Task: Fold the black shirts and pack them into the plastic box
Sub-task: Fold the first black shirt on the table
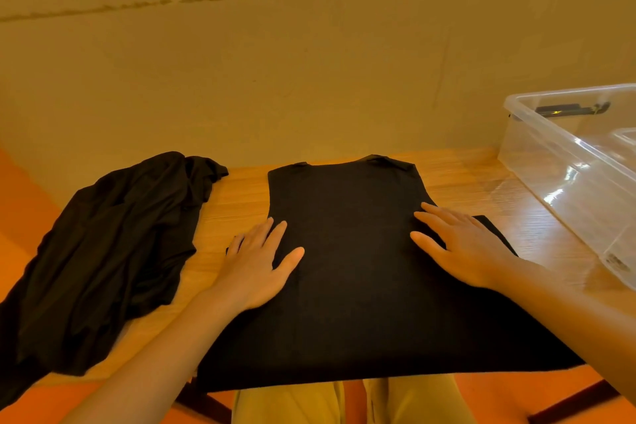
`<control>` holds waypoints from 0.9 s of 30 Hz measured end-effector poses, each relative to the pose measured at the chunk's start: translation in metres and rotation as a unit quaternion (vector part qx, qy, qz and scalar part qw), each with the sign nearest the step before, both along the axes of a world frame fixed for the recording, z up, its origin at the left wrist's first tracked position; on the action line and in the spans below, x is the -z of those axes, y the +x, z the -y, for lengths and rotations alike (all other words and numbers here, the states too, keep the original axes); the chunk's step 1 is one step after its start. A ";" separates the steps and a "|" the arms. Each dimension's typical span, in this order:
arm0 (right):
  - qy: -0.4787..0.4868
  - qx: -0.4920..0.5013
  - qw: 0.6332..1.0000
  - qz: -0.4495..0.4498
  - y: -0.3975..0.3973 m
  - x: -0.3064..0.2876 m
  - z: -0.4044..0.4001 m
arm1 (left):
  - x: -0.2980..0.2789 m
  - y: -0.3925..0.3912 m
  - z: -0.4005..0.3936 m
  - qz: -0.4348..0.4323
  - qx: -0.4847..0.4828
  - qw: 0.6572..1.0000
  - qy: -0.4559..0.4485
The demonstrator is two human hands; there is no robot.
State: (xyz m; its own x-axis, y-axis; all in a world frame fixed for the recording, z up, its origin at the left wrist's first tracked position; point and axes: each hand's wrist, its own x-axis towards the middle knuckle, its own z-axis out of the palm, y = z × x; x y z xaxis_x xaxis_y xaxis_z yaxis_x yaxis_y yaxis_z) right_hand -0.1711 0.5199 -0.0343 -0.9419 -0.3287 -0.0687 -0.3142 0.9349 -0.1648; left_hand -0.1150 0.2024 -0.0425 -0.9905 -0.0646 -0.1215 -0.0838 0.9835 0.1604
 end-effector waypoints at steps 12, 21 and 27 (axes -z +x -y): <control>-0.048 -0.042 0.998 0.016 -0.131 0.006 0.053 | 0.008 -0.135 -0.014 -0.076 0.026 0.997 -0.011; -0.006 0.023 1.000 0.003 -0.178 0.019 0.033 | 0.006 -0.156 0.006 0.020 0.004 1.000 -0.001; 0.014 0.018 1.000 0.004 -0.169 0.028 0.022 | 0.012 -0.147 0.004 0.011 0.035 0.998 -0.042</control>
